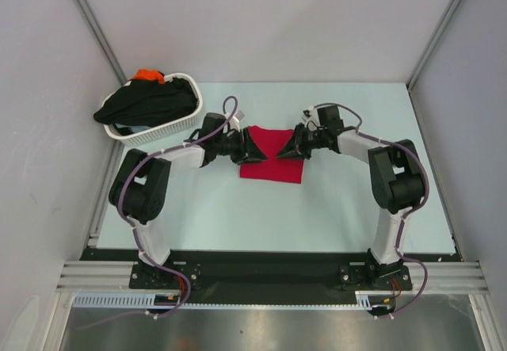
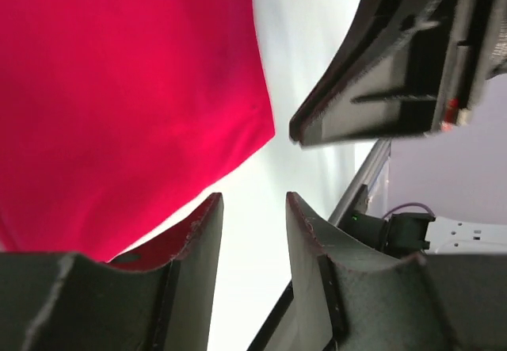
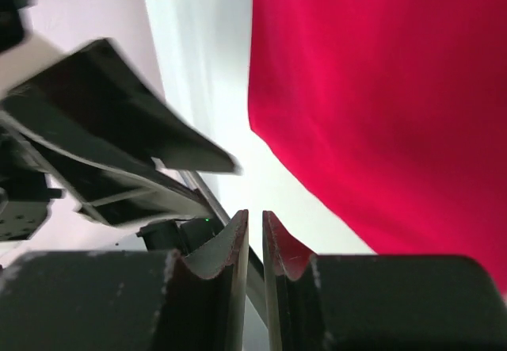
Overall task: Fold and stack the t-shirts
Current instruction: Fold the tshirt
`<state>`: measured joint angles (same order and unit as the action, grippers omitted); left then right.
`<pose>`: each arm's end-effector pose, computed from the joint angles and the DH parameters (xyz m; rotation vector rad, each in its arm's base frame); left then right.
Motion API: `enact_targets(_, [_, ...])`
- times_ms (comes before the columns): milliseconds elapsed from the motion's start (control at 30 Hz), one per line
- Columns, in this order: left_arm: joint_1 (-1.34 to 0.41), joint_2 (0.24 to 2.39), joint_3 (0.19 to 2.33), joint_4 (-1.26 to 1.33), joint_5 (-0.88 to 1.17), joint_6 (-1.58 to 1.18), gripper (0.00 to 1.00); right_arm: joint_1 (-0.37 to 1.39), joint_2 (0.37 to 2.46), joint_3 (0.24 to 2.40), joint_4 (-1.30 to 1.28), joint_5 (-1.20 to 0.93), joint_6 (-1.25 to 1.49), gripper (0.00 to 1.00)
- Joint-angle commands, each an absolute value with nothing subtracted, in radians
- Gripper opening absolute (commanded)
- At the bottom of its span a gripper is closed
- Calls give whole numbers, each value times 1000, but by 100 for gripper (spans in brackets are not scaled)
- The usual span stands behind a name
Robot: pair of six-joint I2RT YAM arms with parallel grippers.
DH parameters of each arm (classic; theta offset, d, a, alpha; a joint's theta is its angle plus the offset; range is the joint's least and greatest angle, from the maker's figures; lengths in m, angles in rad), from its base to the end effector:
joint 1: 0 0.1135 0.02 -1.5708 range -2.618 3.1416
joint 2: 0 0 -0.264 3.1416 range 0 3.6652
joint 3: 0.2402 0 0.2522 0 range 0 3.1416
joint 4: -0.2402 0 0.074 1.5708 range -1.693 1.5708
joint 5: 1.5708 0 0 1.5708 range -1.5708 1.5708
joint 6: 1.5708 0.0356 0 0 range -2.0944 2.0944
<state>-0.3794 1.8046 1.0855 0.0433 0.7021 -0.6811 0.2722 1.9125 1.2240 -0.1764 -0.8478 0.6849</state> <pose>0.3481 -0.1636 0.1908 0.0558 2.4102 -1.3265 0.3772 0.1330 0.1787 0.1066 2.5579 1.4400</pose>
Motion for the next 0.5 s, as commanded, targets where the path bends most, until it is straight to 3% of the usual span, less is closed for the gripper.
enact_targets(0, [-387, 1896, 1029, 195, 753, -779, 43, 304, 2017, 1212, -71, -871, 779, 18])
enact_targets(233, [-367, 1956, 956, 37, 566, -526, 41, 169, 1996, 930, 3, -862, 704, 20])
enact_targets(467, [-361, 1654, 835, -52, 542, -472, 47, 9, 1746, 802, -268, -804, 479, 24])
